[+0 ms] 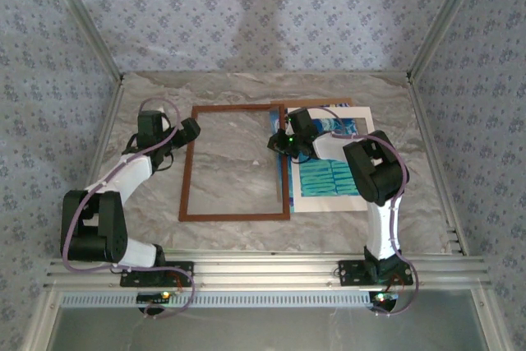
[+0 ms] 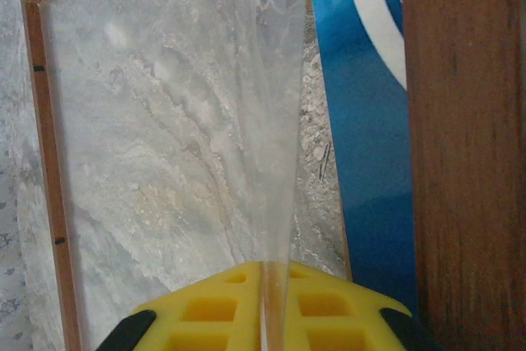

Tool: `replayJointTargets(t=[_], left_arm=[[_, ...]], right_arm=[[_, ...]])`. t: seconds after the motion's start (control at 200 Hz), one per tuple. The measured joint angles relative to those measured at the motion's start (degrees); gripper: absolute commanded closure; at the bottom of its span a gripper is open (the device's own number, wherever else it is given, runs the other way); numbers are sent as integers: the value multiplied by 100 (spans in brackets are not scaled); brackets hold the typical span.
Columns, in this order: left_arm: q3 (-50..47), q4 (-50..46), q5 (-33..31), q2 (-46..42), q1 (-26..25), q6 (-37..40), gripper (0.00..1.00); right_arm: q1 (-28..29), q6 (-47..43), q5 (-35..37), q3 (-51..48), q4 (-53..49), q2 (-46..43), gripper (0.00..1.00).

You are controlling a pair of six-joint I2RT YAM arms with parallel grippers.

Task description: Put the photo into the frame

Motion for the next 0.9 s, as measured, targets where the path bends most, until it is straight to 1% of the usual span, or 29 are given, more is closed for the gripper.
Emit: replayJointTargets(t=[0.395, 0.75, 0.835, 0.9], left_arm=[[0, 0, 0, 0, 0, 0, 1], [0, 0, 0, 0, 0, 44, 1], [0, 0, 0, 0, -2, 44, 1], [0, 0, 0, 2, 0, 44, 1]], right_arm=[[37, -61, -35, 243, -72, 76, 72], [76, -291, -52, 498, -514, 125, 54], [76, -420, -72, 573, -632, 125, 46], [92, -518, -52, 643, -739, 125, 43]])
